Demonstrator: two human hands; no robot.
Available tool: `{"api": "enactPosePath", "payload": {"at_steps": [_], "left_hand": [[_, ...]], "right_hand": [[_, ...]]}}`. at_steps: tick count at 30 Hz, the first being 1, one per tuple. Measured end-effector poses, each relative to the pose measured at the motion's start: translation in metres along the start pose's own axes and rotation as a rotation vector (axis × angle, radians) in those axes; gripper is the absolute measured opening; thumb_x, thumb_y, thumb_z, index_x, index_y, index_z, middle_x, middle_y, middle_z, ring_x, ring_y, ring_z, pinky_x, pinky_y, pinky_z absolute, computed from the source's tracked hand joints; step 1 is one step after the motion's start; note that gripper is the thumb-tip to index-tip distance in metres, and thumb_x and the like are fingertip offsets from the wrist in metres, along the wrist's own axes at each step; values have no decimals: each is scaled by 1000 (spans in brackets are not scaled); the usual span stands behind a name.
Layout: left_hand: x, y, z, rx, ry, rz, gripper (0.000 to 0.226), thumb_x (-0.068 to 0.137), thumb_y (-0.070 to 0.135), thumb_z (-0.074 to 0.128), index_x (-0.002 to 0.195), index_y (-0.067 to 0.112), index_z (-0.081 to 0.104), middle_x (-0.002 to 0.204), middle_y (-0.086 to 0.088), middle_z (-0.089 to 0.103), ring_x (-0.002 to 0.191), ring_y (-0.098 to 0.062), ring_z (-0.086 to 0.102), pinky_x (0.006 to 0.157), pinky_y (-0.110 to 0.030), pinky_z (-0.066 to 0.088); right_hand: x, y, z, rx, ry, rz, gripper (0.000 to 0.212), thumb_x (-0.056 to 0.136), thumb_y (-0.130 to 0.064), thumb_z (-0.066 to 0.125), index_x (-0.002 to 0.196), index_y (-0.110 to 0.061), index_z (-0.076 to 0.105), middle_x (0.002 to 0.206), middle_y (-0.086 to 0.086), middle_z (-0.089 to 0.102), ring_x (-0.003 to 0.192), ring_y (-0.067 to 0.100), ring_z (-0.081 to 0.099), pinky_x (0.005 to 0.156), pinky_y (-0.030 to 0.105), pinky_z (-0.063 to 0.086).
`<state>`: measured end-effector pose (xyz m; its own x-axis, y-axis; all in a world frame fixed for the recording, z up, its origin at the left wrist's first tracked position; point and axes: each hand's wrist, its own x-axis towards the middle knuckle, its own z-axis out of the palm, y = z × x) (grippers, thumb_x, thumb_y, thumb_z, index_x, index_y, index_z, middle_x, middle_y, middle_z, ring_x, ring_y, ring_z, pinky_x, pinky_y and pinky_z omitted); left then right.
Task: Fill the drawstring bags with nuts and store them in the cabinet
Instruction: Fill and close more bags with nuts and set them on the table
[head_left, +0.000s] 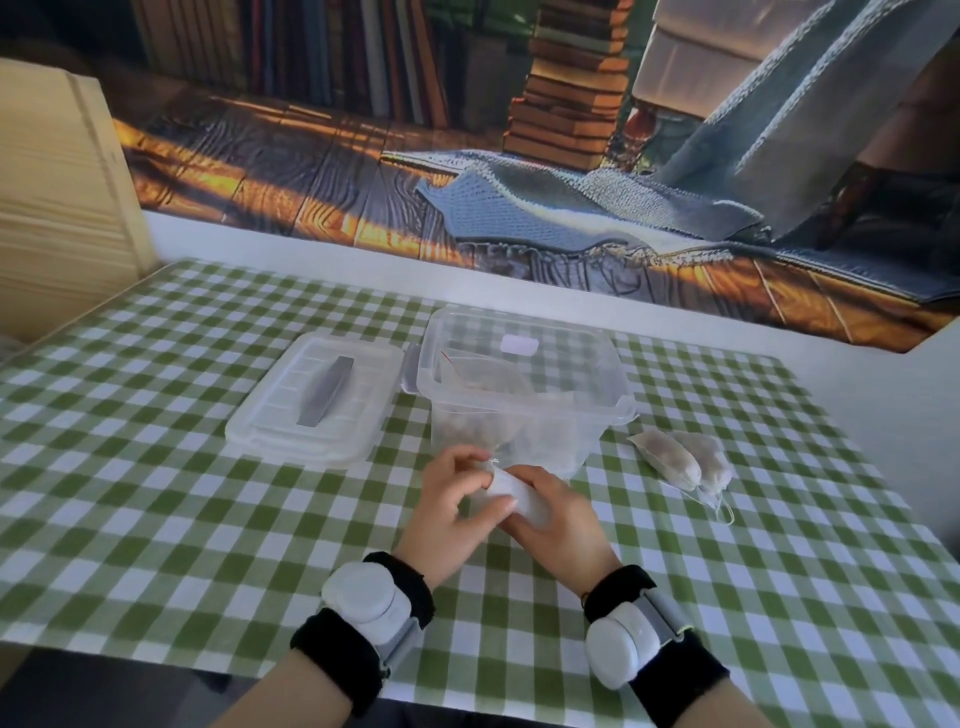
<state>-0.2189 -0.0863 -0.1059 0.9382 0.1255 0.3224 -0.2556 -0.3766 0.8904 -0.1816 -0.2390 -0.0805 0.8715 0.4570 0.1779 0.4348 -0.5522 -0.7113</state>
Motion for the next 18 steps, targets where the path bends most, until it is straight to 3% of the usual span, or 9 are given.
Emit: {"api": "enactPosePath", "payload": {"at_steps": [2,5,10,13,15,18], "left_hand": [[4,9,-2,-108,4,-5,24,73,50,63,77,26,61,117,8,49,115,-7,46,99,-13,33],[8,21,-8,-212,-4,-26,26,69,48,66,78,24,64,113,13,55,112,-4,50,98,-18,37],[0,26,-15,-329,210,-147,42,61,46,70,95,26,54,107,8,58,108,-8,55,95,-21,41],[-10,29,-10,-220,60,-237,58,60,48,73,109,29,49,113,10,56,111,-1,51,93,-19,39],[-11,37,-2,-213,-102,-308,58,66,36,80,115,33,49,114,14,58,105,6,53,83,-13,43],[-4,38,5,-277,-106,-331,45,69,15,83,103,30,58,99,11,67,91,7,62,73,-10,48]], "right_hand": [[-1,0,2,53,-9,18,37,79,-29,71,112,-30,55,95,-11,66,86,9,63,75,27,51],[-4,1,3,123,7,57,34,81,-22,71,108,-36,53,90,-16,65,81,0,61,70,14,46],[-7,-2,5,238,68,59,29,83,-18,69,100,-37,56,90,-11,66,80,-1,61,71,13,47],[-9,-5,7,187,76,17,30,81,-14,71,99,-31,55,86,-9,65,77,-2,61,68,14,48],[-8,-5,10,159,42,-25,34,81,-4,68,99,-29,53,86,-7,63,76,-1,62,66,16,49],[-10,-15,13,35,7,-166,22,97,-4,43,103,-20,56,88,-4,66,82,2,65,73,16,52]]}}
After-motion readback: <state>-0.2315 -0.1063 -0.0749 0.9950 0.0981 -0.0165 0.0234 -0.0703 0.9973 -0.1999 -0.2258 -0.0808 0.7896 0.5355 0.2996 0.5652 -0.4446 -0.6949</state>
